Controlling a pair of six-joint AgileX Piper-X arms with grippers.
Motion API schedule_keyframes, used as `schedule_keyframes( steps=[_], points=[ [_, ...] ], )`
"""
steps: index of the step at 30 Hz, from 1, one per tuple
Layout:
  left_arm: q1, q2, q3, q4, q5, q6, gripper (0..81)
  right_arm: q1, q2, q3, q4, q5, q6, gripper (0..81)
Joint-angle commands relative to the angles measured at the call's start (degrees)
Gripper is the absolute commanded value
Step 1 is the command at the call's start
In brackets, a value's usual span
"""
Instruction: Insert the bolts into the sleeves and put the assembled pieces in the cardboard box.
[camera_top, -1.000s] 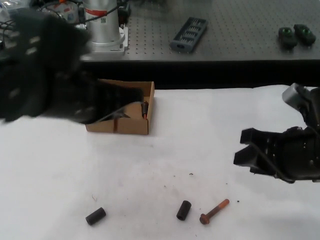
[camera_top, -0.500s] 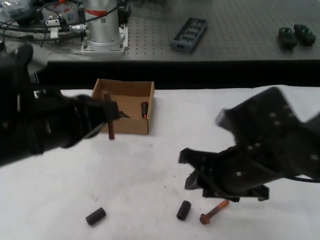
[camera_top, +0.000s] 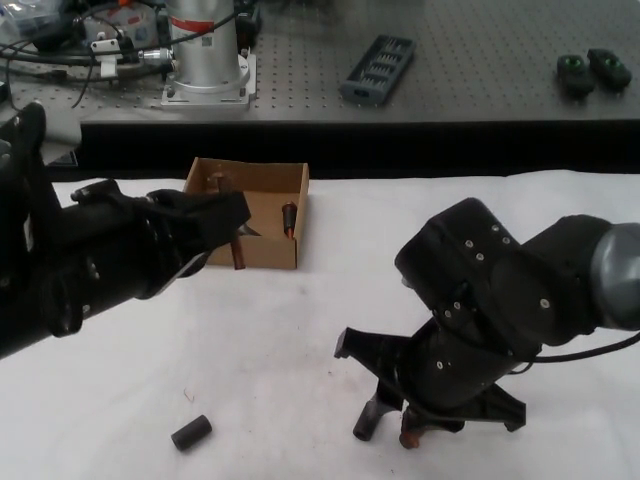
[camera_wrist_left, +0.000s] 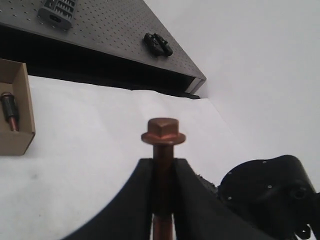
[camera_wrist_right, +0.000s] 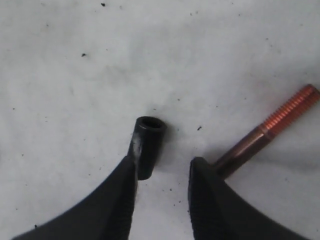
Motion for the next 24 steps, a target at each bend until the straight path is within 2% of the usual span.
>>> schedule_keyframes(
  steps=[1,16,24],
  points=[
    [0.06,-1.91,-0.18,-1.44,0.54,-0.9,0.3,0.11,0.67,-0.63,0.6,0.04,1.54,27.9],
    [0.06,-8.7,-0.18,-0.98,0.06,2.28,0.3,1.21,5.07,-6.41,-0.72,-0.91,2.96,27.9],
    [0.06,-8.8,-0.18,-0.93,0.06,2.14,0.3,3.79,9.09,-8.72,6.68,-1.17,3.41,27.9]
  ],
)
